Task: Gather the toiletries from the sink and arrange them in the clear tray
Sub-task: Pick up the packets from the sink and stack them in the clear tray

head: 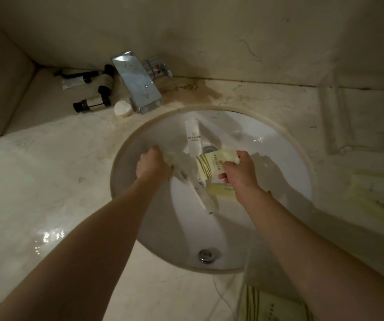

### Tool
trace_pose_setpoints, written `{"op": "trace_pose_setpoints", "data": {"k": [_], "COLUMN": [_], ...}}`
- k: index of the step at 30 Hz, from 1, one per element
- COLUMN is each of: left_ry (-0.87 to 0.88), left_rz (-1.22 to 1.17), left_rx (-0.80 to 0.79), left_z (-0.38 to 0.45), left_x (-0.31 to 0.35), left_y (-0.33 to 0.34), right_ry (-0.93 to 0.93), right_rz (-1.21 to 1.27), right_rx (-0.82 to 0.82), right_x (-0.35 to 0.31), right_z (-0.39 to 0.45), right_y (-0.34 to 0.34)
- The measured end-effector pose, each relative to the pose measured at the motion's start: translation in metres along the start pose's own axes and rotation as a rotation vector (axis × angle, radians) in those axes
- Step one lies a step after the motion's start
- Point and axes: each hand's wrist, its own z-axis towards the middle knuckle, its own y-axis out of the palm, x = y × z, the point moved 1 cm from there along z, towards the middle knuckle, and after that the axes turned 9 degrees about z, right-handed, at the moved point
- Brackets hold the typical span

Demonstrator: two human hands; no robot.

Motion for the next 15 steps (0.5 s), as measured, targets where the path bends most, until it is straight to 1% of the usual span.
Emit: {"op": "trace_pose_setpoints", "data": {"k": [3,7,10,12,15], "left_ry": [-0.074,-0.083,-0.083,-0.063,-0.055], "left_rz": [-0.309,-0.518,-0.749,-0.845,-0.946], "left_rx": [0.020,-0.015,-0.211,-0.316,-0.379], "left_z": [-0.005,-0.015,-0.035,-0.053,-0.080], "left_x": [0.001,0.005,0.011,0.017,0.028], "left_y": [-0.020,-0.040,-0.050,-0.056,-0.064], "right_ry": [0.003,0.005,-0.025,-0.042,-0.077], "right_rz": [-0.012,0.003,0.024,0.040,0.055], "right_rx": [-0.048,-0.055,-0.044,-0.031,-0.009], "right_x": [-0.007,-0.021,-0.031,-0.038,-0.047], "right_z": [-0.011,-0.029,-0.044,-0.056,-0.073], "right_y": [-0.002,-0.006,-0.013,-0.022,-0.037]}}
